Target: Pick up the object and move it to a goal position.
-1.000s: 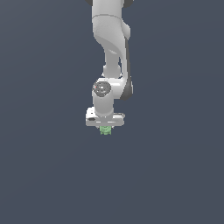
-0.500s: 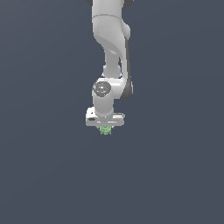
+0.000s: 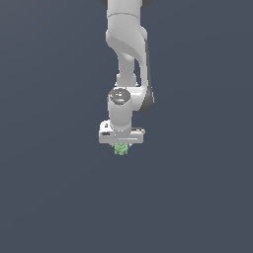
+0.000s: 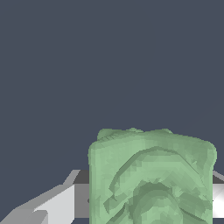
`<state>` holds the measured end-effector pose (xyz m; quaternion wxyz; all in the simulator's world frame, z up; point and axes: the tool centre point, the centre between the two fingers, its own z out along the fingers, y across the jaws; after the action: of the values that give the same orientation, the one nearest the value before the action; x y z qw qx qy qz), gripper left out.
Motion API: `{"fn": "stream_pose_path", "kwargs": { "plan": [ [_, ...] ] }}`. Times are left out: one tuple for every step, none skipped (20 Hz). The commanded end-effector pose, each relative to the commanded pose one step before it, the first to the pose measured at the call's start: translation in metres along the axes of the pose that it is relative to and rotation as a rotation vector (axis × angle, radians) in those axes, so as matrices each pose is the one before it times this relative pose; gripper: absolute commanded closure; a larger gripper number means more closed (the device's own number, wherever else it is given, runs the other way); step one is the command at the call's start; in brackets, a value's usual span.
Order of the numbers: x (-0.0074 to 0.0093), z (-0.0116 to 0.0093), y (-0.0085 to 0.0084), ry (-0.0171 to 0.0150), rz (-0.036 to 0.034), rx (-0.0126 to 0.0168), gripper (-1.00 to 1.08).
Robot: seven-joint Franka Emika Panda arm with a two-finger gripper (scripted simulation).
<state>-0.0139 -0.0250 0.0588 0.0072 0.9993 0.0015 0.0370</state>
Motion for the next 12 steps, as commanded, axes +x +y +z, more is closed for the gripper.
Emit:
{"fn": "stream_pose_path", "kwargs": {
  "plan": [
    [0.01188,-0.00927,-0.00699,0.03971,0.01181,-0.00735,1.08],
    [0.00551,-0.00417,-0.00305,0.01837,0.00587,-0.00372,1.08],
    [0.00582,-0.00441,-0.00322,0.01941,0.00619,-0.00394,1.08],
    [0.00609,-0.00462,-0.00337,0.02032,0.00647,-0.00415,1.08],
    [0.00635,-0.00481,-0.0035,0.02116,0.00673,-0.00437,1.08],
    [0.00657,-0.00499,-0.00361,0.0219,0.00695,-0.00457,1.08],
    [0.00673,-0.00512,-0.00369,0.02243,0.00711,-0.00472,1.08],
    [0.00683,-0.0052,-0.00374,0.02278,0.00721,-0.00483,1.08],
    [0.0069,-0.00525,-0.00377,0.02299,0.00727,-0.00491,1.08],
    [0.00693,-0.00527,-0.00377,0.02307,0.00729,-0.00498,1.08],
    [0.00692,-0.00527,-0.00376,0.02304,0.00727,-0.00502,1.08],
    [0.00678,-0.00516,-0.00367,0.02257,0.00711,-0.00497,1.08]
  ]
}}
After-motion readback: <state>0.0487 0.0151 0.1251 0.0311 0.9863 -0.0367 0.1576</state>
